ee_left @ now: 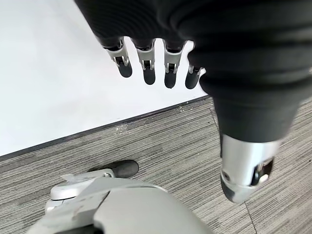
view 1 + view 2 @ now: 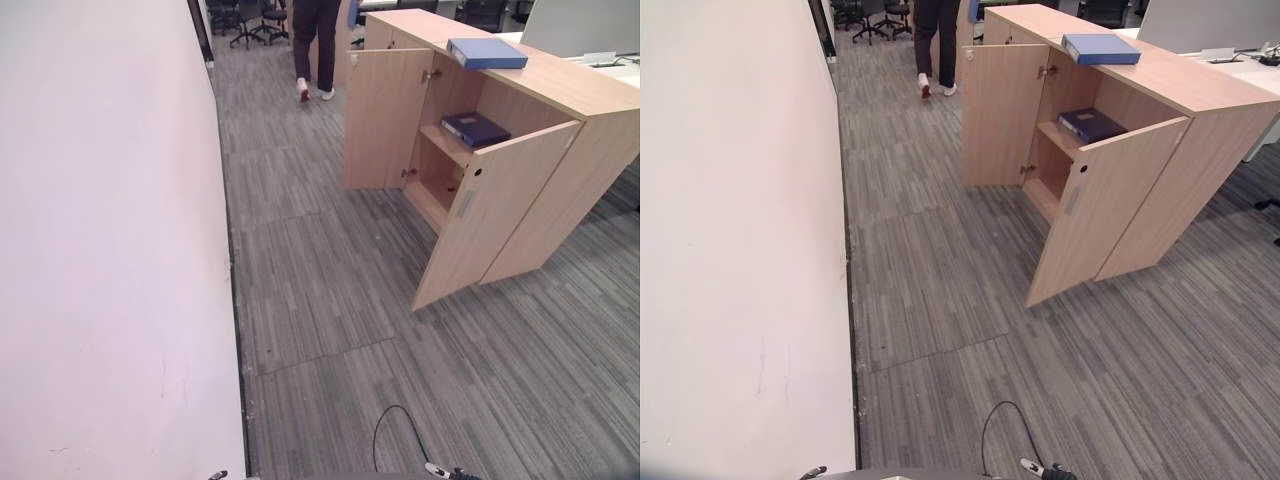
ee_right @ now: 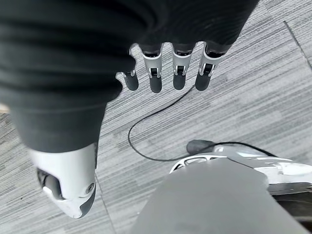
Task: Put the empty folder in the office cabinet
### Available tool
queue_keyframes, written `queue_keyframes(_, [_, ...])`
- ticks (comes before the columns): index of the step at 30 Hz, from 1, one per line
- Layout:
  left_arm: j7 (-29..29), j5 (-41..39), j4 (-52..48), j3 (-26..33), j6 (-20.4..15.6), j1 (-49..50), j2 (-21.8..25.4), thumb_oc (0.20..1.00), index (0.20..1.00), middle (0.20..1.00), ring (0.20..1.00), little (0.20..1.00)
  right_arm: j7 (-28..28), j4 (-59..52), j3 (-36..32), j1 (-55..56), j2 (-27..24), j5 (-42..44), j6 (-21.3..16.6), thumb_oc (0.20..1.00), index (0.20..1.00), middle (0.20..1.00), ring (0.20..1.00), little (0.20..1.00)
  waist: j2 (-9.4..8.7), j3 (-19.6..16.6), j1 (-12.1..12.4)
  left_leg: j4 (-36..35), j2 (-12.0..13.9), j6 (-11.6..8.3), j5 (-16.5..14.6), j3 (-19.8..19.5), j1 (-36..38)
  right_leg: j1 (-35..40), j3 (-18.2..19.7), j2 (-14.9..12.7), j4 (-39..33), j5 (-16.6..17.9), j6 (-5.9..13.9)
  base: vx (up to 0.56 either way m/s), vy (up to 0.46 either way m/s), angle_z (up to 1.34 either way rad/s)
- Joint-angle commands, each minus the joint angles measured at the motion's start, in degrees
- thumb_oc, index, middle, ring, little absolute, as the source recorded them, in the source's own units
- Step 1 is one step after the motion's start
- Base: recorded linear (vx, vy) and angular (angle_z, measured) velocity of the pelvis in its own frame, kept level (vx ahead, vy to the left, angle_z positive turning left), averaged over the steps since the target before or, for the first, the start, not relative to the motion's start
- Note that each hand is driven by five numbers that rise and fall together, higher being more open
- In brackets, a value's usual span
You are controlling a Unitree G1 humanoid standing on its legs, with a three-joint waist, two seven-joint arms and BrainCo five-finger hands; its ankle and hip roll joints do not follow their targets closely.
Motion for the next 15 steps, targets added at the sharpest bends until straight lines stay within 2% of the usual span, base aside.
queue_keyframes(1, [0.07, -0.24, 3.75, -0.01, -1.25, -2.96, -0.47, 1.0, 1.0, 1.0, 1.0, 1.0, 0.19, 4.7, 1.37, -3.38, 1.52, 0.78, -1.15, 1.0, 1.0, 1.0, 1.0, 1.0, -1.28, -1.68, -0.04, 0.09, 1.16, -1.56, -2.85, 5.42, -1.61, -0.06, -0.88, -4.98, -1.41, -2.27, 6.99, 0.0, 0.0, 0.0])
queue_keyframes(15, [0.71, -0.2, 4.13, 0.17, -1.01, -2.75, -0.47, 1.0, 1.0, 1.0, 1.0, 1.0, -0.18, 4.68, 1.87, -3.2, 1.48, 0.29, -0.98, 1.0, 1.0, 1.0, 1.0, 1.0, -1.32, -1.73, 0.11, 0.09, 1.46, -1.81, -2.68, 5.27, -1.4, 0.41, -1.23, -4.71, -1.41, -2.75, 6.71, 0.0, 0.0, 0.0])
